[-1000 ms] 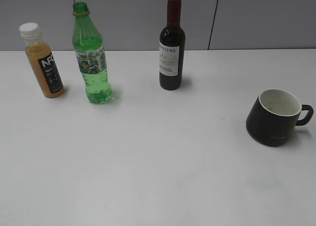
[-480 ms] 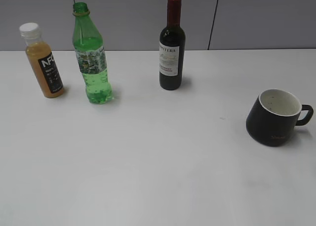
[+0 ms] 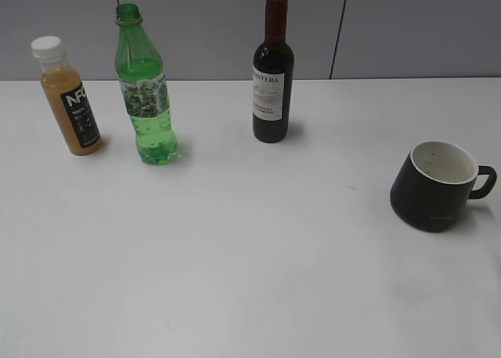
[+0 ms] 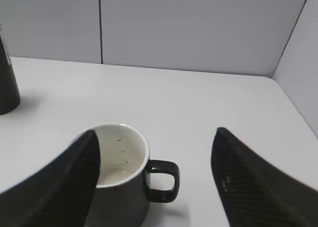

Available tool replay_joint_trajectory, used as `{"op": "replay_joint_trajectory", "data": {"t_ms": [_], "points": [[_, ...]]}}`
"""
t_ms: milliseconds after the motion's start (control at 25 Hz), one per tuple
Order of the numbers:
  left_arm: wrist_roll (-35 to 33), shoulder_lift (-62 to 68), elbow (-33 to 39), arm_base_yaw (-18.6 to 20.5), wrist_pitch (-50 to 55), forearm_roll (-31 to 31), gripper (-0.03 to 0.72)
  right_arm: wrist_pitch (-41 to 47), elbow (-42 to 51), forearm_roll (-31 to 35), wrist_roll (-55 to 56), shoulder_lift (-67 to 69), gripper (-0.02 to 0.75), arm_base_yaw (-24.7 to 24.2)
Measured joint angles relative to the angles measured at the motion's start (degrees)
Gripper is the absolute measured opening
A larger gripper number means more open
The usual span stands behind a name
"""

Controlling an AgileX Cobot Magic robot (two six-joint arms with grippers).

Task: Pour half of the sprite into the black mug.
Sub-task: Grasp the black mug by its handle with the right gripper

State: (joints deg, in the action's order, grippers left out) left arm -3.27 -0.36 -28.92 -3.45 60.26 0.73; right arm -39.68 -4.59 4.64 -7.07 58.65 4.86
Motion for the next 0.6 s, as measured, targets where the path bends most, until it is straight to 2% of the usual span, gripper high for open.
{"op": "replay_joint_trajectory", "data": {"t_ms": [200,280,440,600], "points": [[0.0,0.0,0.0,0.0,0.0,0.0,0.237,-21.2,4.7,0.3,0.0,9.3,0.526,0.0],[0.0,0.0,0.0,0.0,0.0,0.0,0.237,-26.6,4.8,1.1,0.0,13.6,0.542,0.0],[0.0,0.0,0.0,0.0,0.0,0.0,0.237,-29.1,4.8,2.8,0.0,22.6,0.626,0.0],[0.0,0.0,0.0,0.0,0.0,0.0,0.237,-29.1,4.8,4.2,0.0,31.2,0.645,0.0]]}}
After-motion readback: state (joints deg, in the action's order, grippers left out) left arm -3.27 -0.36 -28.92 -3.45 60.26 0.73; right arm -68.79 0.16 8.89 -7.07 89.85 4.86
